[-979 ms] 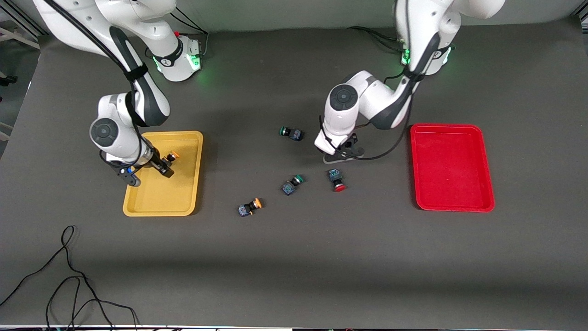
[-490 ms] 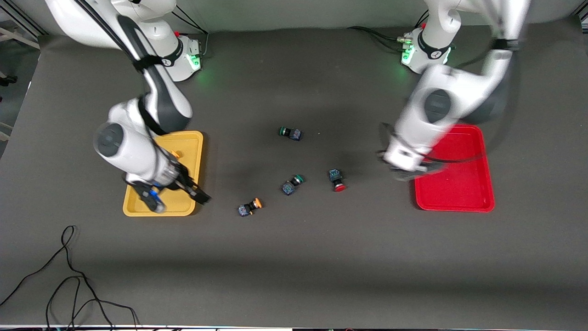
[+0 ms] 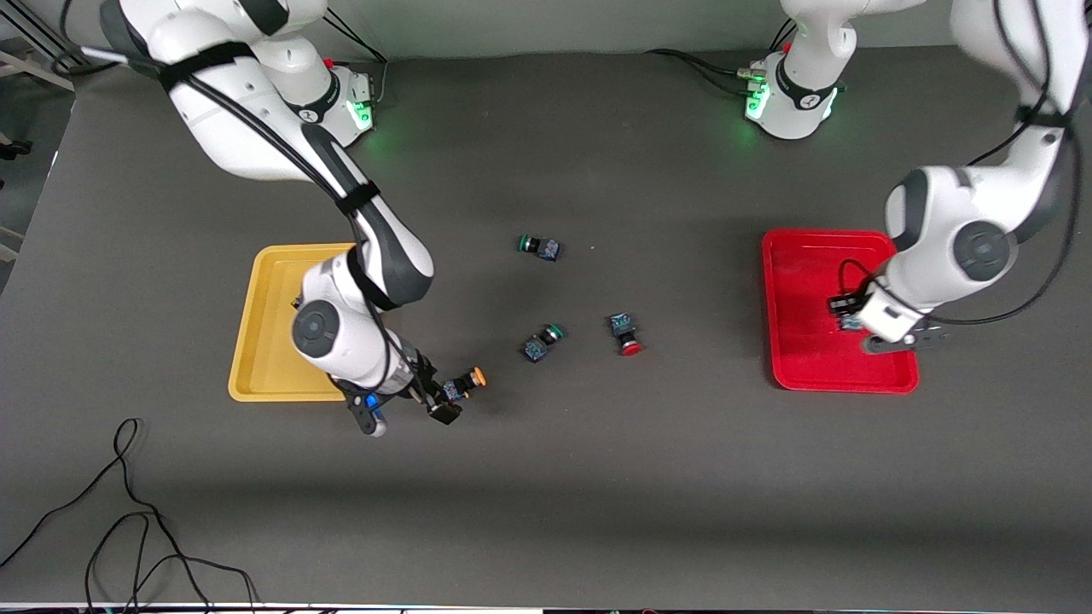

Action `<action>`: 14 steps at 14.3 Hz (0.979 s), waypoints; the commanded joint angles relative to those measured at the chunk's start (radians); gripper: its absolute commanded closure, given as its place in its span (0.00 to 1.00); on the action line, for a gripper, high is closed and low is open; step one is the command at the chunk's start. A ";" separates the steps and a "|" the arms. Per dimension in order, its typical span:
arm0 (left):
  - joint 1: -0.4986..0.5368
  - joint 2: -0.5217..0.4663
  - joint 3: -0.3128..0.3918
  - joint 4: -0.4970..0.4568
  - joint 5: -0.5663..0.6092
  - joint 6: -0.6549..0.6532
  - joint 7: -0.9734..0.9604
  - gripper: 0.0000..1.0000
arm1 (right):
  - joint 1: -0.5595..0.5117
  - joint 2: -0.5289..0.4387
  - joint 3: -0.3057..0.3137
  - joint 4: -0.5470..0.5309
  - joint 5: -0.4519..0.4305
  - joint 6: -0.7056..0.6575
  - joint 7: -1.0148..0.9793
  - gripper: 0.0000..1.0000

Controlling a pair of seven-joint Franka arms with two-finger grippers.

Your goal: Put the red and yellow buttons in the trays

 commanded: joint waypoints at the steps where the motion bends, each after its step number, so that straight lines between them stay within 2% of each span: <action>1: -0.012 0.019 -0.009 -0.014 0.017 0.030 -0.007 0.76 | 0.023 0.055 0.000 0.027 0.013 0.040 0.039 0.00; 2: -0.014 0.025 -0.009 -0.014 0.017 0.031 -0.010 0.73 | 0.024 0.065 0.000 0.024 0.013 0.042 0.038 0.00; 3: -0.015 0.032 -0.009 -0.013 0.017 0.033 -0.010 0.59 | 0.024 0.067 0.000 0.023 0.013 0.042 0.038 0.00; 4: -0.015 0.043 -0.008 -0.003 0.017 0.030 -0.008 0.16 | 0.024 0.067 0.000 0.020 0.013 0.042 0.038 0.00; 5: -0.014 0.039 -0.008 0.007 0.017 0.019 -0.004 0.00 | 0.024 0.067 0.000 0.009 0.013 0.042 0.038 0.00; 6: -0.011 0.025 -0.009 0.030 0.017 -0.005 -0.002 0.00 | 0.024 0.067 0.000 0.004 0.012 0.044 0.036 0.04; 7: -0.011 0.005 -0.009 0.065 0.017 -0.072 0.001 0.00 | 0.024 0.067 0.000 0.001 0.012 0.044 0.035 0.17; 9: -0.014 -0.018 -0.014 0.162 0.017 -0.223 0.004 0.00 | 0.024 0.065 0.000 0.001 0.012 0.042 0.035 0.68; 10: -0.014 -0.027 -0.017 0.212 0.016 -0.295 0.001 0.00 | 0.022 0.065 0.000 0.001 0.012 0.042 0.035 0.85; 11: -0.018 -0.037 -0.020 0.268 0.005 -0.365 -0.014 0.00 | 0.022 0.062 0.000 0.001 0.012 0.040 0.036 0.97; 12: -0.038 -0.041 -0.034 0.309 -0.002 -0.404 -0.039 0.00 | 0.020 0.058 0.000 0.001 0.012 0.039 0.035 1.00; 14: -0.099 -0.034 -0.057 0.351 -0.004 -0.403 -0.207 0.00 | 0.019 0.004 -0.002 0.004 0.012 -0.019 0.032 1.00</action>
